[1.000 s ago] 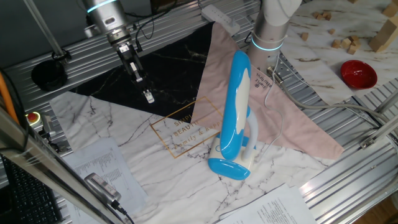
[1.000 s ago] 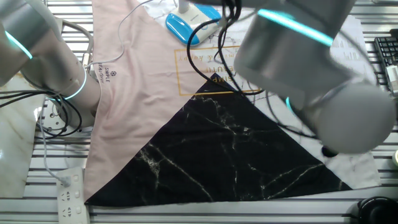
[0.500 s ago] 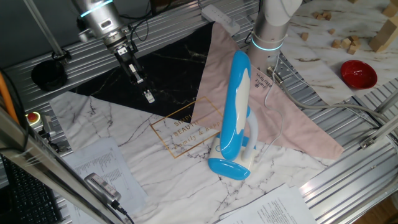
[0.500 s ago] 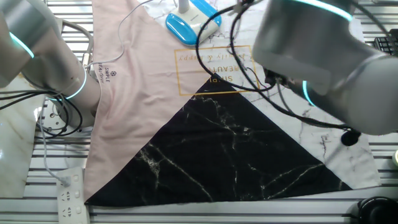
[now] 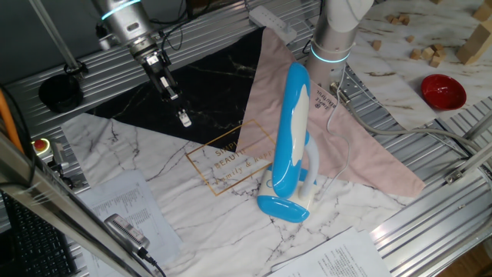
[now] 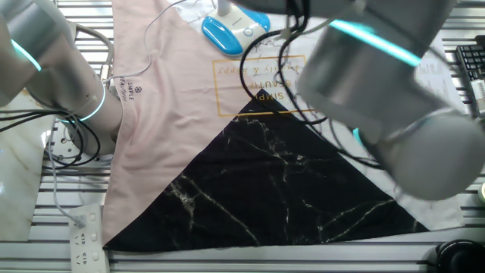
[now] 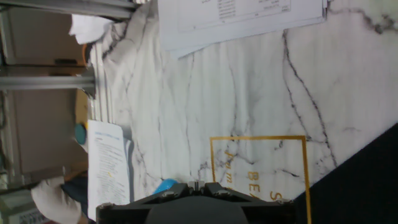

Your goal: Turn on the desk lamp by pressing the button

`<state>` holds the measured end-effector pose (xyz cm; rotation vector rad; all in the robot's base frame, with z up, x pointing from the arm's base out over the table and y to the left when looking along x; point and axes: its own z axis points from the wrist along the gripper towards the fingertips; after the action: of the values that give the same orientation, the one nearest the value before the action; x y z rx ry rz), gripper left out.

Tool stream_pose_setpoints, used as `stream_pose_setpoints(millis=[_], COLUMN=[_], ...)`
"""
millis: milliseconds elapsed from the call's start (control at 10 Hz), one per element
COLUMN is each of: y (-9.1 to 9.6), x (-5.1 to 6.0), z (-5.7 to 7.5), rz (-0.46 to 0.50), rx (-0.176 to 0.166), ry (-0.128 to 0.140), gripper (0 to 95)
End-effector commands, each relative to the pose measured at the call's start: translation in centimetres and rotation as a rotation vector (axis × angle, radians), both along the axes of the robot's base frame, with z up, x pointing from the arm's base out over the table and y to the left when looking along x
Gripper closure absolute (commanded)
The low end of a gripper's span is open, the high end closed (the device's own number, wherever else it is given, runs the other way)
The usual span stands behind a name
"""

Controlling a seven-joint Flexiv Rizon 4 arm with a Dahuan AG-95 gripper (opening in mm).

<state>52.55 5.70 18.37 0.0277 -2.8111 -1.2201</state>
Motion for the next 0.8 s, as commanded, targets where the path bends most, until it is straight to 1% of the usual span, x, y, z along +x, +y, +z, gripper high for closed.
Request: stream_pose_setpoints(millis=[100,200,300,400,500,600,700,800], y=[0.3,0.9,1.9,3.5,4.0,5.8,6.5,7.7], x=[0.0,-0.1,-0.1,-0.2,-0.3,-1.0,-1.4,-1.6], z=[0.1,0.1,0.1,0.1,0.1,0.2,0.1,-0.1], rz=[0.004,0.005,-0.002,-0.019,-0.025,-0.019,-0.027,-0.043], rx=[-0.019,-0.027,-0.036,-0.048,-0.051,-0.049,-0.048,-0.049], ry=[0.025,0.029,0.037,0.06,0.066,0.091,0.102,0.115], gripper=[95.0,95.0,95.0,95.0,95.0,95.0,95.0,95.0])
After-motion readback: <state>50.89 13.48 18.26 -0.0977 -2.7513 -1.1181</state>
